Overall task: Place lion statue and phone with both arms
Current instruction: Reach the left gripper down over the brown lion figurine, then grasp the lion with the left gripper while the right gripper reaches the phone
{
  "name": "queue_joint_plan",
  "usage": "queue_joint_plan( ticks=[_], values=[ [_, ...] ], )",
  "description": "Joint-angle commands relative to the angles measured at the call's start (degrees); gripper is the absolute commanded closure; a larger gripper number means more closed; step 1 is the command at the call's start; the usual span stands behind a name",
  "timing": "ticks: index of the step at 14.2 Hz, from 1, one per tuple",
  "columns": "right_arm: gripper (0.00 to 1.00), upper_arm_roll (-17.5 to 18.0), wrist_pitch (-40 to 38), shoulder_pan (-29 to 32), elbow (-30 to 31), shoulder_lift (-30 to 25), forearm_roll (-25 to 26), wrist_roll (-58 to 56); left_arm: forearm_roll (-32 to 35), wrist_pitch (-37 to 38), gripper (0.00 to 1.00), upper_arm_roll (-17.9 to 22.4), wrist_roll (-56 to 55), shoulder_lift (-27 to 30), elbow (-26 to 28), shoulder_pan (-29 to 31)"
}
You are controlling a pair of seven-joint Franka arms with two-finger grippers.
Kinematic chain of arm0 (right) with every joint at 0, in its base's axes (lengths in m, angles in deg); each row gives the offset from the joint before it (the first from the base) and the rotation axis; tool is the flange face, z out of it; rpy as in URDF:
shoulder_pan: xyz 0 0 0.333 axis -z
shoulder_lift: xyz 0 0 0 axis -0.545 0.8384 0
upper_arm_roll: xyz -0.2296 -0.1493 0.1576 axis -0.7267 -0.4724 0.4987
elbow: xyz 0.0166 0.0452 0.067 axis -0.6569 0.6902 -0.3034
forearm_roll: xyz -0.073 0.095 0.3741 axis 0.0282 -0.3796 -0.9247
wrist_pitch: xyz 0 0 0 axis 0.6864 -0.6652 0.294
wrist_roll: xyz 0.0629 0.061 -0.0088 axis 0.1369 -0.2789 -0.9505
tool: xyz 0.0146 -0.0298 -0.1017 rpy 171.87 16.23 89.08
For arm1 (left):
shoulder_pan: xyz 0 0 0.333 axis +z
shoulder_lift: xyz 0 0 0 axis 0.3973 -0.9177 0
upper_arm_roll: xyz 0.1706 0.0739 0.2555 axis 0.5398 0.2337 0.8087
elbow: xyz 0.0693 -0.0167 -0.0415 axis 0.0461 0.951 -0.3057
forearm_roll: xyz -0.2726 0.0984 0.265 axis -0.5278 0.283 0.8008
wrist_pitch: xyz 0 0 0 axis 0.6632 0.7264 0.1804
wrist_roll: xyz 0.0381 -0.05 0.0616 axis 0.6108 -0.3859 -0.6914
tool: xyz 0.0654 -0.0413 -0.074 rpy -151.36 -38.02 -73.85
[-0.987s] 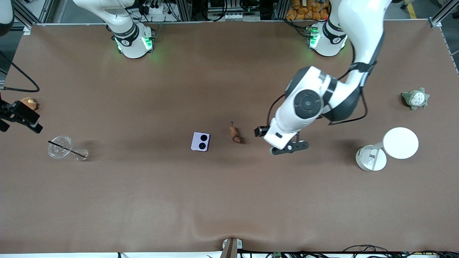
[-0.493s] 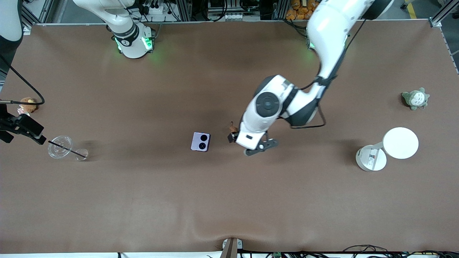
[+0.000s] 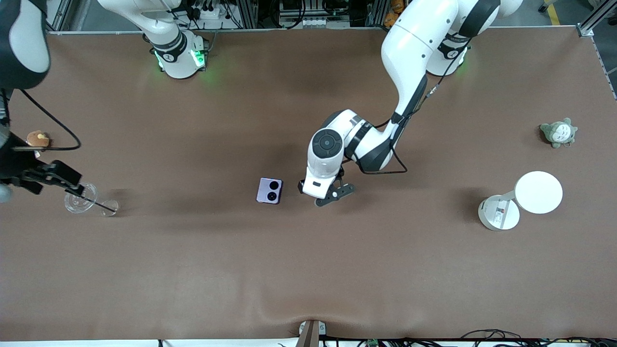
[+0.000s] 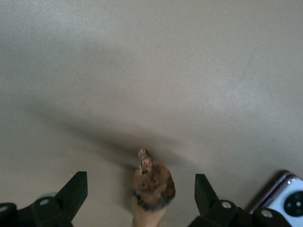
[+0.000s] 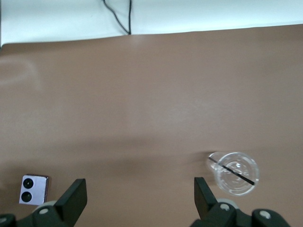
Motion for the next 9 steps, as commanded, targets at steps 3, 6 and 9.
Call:
queue_joint_plan(
  ticks=[3,6,9],
  values=[
    [0.00,-0.1,-0.2,-1.8,-0.5,3.3,-0.7,-0.3,1.3,-0.1,0.96,0.3,-0.7,-1.1,-1.6,-0.1],
    [0.00,-0.1,0.1,-4.4,-0.7,6.0,-0.8,0.4,2.5,-0.1,1.00,0.3,0.2,-0.5,-1.6,0.2],
    [0.00,-0.1,0.2,-7.5,-0.7,8.5,-0.9,0.6,2.6,-0.1,1.00,0.3,0.8,-0.7,-1.6,0.1]
  ],
)
